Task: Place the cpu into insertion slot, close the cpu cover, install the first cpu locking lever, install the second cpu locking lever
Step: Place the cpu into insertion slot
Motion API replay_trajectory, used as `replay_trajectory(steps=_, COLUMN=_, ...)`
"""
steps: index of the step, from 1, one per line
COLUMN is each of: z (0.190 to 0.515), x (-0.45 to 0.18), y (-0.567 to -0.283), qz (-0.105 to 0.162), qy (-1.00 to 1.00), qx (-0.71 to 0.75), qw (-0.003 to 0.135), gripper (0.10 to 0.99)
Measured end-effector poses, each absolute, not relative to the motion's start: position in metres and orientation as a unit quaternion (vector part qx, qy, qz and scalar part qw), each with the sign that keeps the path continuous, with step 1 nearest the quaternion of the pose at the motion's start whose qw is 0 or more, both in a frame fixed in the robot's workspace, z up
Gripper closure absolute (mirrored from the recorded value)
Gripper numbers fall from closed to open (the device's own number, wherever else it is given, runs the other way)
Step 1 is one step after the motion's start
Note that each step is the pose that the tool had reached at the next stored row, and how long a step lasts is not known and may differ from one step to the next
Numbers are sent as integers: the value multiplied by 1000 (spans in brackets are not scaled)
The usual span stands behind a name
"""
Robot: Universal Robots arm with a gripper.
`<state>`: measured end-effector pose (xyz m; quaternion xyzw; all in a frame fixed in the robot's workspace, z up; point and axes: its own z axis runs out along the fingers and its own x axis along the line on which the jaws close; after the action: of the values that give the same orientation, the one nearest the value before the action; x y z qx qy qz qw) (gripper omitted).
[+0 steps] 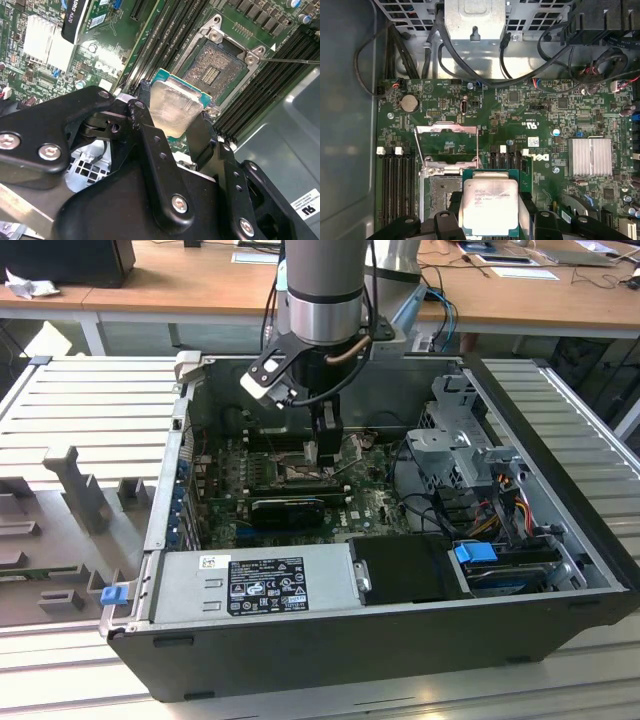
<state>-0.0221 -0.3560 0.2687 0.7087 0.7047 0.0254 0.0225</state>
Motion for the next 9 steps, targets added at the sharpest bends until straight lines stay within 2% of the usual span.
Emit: replay_trajectory(steps=9, z=263, x=-23, y=-355, qz=26, qy=704, qx=709, qw=22, gripper=561)
